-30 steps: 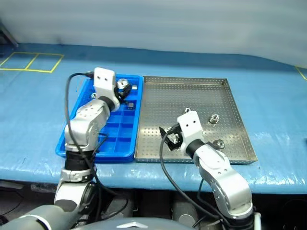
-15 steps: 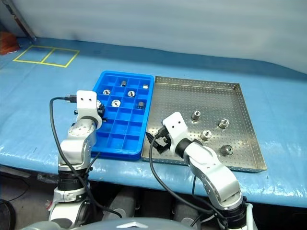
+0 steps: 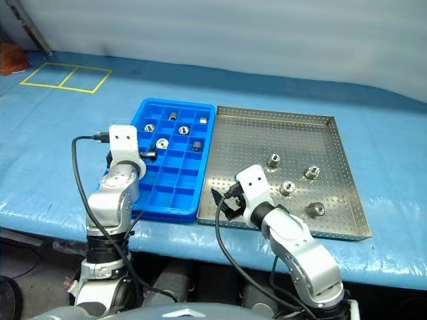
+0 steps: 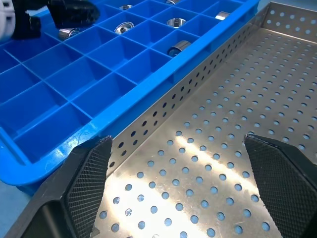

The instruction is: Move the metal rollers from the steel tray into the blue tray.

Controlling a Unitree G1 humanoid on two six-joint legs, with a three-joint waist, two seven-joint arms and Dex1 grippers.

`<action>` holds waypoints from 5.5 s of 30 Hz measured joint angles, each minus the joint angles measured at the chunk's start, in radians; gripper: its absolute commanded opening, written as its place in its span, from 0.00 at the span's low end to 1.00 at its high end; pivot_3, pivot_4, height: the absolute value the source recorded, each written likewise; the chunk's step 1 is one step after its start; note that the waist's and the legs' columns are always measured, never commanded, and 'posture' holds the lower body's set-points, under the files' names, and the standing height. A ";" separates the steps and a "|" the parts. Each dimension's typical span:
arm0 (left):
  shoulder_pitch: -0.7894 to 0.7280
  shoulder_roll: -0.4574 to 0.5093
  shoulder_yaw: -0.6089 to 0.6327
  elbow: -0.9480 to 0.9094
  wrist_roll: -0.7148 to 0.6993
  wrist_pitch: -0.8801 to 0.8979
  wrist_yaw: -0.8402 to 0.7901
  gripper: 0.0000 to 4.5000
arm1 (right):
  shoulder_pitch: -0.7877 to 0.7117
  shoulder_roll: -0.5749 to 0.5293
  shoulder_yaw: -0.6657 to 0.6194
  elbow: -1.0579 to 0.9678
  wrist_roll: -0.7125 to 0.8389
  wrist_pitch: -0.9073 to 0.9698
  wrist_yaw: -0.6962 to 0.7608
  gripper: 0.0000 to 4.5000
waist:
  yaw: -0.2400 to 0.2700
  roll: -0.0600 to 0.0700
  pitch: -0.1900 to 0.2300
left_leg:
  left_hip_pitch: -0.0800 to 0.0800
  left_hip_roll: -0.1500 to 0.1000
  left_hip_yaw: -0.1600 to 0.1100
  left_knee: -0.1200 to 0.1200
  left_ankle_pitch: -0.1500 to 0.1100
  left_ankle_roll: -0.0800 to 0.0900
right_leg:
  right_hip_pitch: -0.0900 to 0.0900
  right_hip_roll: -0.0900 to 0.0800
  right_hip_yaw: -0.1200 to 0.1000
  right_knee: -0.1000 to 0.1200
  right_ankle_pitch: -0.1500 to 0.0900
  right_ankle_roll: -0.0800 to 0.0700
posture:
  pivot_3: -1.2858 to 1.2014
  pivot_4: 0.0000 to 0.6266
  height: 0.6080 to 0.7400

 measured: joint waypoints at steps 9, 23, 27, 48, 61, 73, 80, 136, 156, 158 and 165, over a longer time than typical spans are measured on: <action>-0.168 -0.004 -0.301 0.226 -0.165 -0.106 -0.451 0.99 | 0.146 -0.039 -0.148 -0.082 -0.007 0.001 -0.038 1.00 | -0.031 0.000 0.000 | -0.001 -0.002 0.003 0.000 -0.001 0.003 | 0.000 -0.002 0.001 -0.001 0.000 0.000 | 0.53 0.24 1.00; -0.322 0.020 -0.599 0.483 -0.161 -0.214 -0.882 0.99 | 0.358 0.026 -0.227 -0.228 -0.043 -0.001 -0.138 1.00 | -0.147 0.005 -0.003 | 0.001 0.001 0.004 0.000 -0.002 0.003 | -0.002 -0.002 0.005 0.000 0.000 0.000 | 0.46 0.24 1.00; -0.323 0.091 -0.634 0.458 -0.151 -0.221 -0.952 0.99 | 0.365 0.039 -0.225 -0.235 -0.048 -0.003 -0.150 1.00 | -0.155 0.007 -0.004 | 0.001 0.002 0.004 0.000 -0.002 0.003 | -0.003 -0.003 0.005 0.000 0.000 0.000 | 0.46 0.24 1.00; -0.270 0.156 -0.740 0.384 -0.051 -0.229 -1.023 0.65 | 0.294 0.043 -0.200 -0.210 -0.054 -0.007 -0.142 1.00 | -0.145 0.008 -0.004 | 0.001 0.002 0.004 -0.001 -0.002 0.004 | -0.003 -0.004 0.005 0.000 -0.001 0.000 | 0.48 0.24 1.00; -0.226 0.105 -0.575 0.292 -0.110 -0.121 -0.920 0.36 | 0.235 0.031 -0.177 -0.196 -0.057 -0.006 -0.120 1.00 | -0.134 0.008 -0.004 | 0.001 0.002 0.003 -0.001 -0.002 0.004 | -0.002 -0.004 0.005 0.000 0.000 0.001 | 0.51 0.24 1.00; -0.067 -0.068 -0.109 -0.016 -0.169 0.023 -0.422 0.36 | -0.031 -0.020 -0.044 -0.058 -0.042 0.001 -0.027 1.00 | -0.098 0.007 -0.003 | 0.002 0.000 0.002 0.000 -0.002 0.004 | 0.000 0.002 0.006 0.000 0.000 0.001 | 0.59 0.24 1.00; 0.099 -0.067 -0.028 -0.217 -0.075 0.073 -0.170 0.36 | -0.150 -0.039 0.063 0.057 -0.043 -0.050 0.058 1.00 | -0.036 0.006 -0.003 | 0.002 -0.001 0.002 0.000 -0.002 0.004 | 0.000 0.002 0.006 -0.001 0.000 0.001 | 0.64 0.24 1.00; -0.397 -0.187 -0.337 0.807 -0.156 -0.327 -0.397 0.93 | 0.271 0.022 -0.041 -0.151 -0.179 -0.141 -0.114 1.00 | -0.145 0.007 -0.003 | 0.000 -0.001 0.004 0.001 -0.003 0.004 | -0.002 -0.002 0.003 -0.001 0.000 0.001 | 0.46 0.24 1.00; -0.432 -0.193 -0.290 0.966 -0.136 -0.425 -0.353 0.93 | 0.258 0.036 -0.026 -0.168 -0.197 -0.141 -0.119 1.00 | -0.150 0.006 -0.003 | 0.000 -0.001 0.005 0.000 -0.003 0.004 | -0.002 -0.003 0.004 -0.001 0.000 0.001 | 0.46 0.24 1.00; -0.430 -0.192 -0.290 0.966 -0.136 -0.422 -0.353 0.93 | 0.254 0.035 -0.026 -0.167 -0.197 -0.141 -0.118 1.00 | -0.150 0.006 -0.003 | 0.000 -0.001 0.005 0.000 -0.003 0.004 | -0.002 -0.003 0.004 -0.001 0.000 0.001 | 0.47 0.24 1.00; -0.419 -0.191 -0.292 0.946 -0.133 -0.403 -0.356 0.93 | 0.244 0.035 -0.016 -0.161 -0.197 -0.140 -0.104 1.00 | -0.148 0.006 -0.003 | 0.000 -0.001 0.005 0.000 -0.003 0.004 | -0.002 -0.003 0.004 -0.001 0.000 0.001 | 0.47 0.24 1.00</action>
